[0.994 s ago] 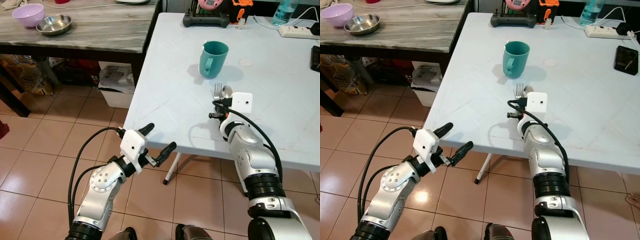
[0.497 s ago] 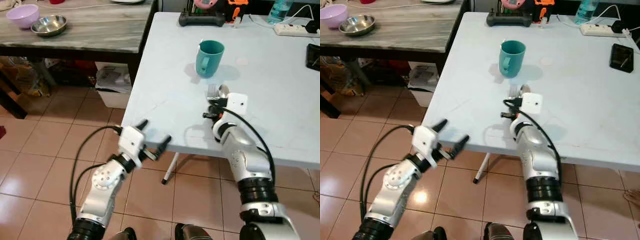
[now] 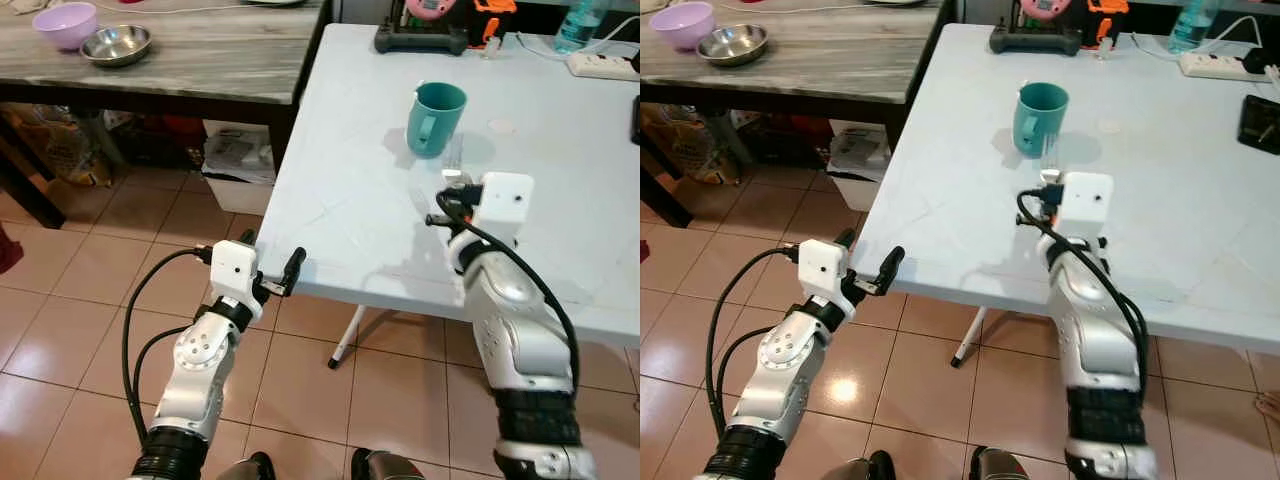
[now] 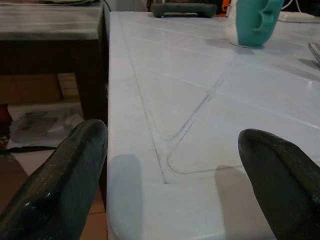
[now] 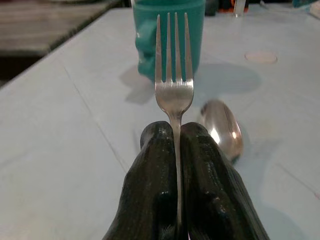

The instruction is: Setting the table

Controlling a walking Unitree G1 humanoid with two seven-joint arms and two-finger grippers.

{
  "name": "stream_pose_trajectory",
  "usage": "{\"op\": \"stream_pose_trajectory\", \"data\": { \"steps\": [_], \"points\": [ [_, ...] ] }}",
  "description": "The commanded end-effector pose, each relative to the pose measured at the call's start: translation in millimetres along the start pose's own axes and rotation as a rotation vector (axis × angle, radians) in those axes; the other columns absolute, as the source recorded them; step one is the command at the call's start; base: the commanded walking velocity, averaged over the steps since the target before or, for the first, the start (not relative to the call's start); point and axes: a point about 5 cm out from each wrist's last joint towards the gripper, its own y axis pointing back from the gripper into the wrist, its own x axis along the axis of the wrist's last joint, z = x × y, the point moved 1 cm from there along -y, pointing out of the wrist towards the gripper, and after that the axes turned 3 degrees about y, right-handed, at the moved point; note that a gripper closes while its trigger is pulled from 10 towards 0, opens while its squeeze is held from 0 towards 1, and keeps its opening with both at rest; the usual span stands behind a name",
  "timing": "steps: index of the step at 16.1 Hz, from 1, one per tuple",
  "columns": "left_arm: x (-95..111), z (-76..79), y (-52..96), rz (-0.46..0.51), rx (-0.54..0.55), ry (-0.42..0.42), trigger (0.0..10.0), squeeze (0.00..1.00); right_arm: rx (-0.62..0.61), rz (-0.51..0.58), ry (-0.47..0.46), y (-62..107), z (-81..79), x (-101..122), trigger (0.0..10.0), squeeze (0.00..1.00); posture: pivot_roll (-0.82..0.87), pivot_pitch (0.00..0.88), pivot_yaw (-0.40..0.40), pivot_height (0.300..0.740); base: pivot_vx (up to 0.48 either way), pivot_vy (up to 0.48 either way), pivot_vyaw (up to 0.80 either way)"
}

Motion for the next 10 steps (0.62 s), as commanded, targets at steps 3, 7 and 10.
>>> {"op": "stream_pose_trajectory", "data": {
  "steps": [3,7,10],
  "points": [
    [-1.9,1.3,-1.7,-0.001,-0.004,-0.001,10.0,0.00,-0.039,-0.008,0.026,5.8,10.7,-0.3,10.0,0.00,-0.24,0.147,-0.005,0.740,0.000,0.000,-0.17],
    [-3.1,2.9,-2.5,0.000,-0.005,0.003,10.0,0.00,-0.038,-0.014,0.027,5.9,9.6,-0.9,10.0,0.00,-0.24,0.140,-0.006,0.740,0.000,0.151,-0.58],
    [-3.7,3.6,-3.6,0.000,-0.006,0.005,10.0,0.00,-0.029,-0.019,0.024,5.1,5.9,-2.0,10.0,0.00,-0.24,0.136,-0.007,0.740,0.000,0.403,-0.75]
  ]
}}
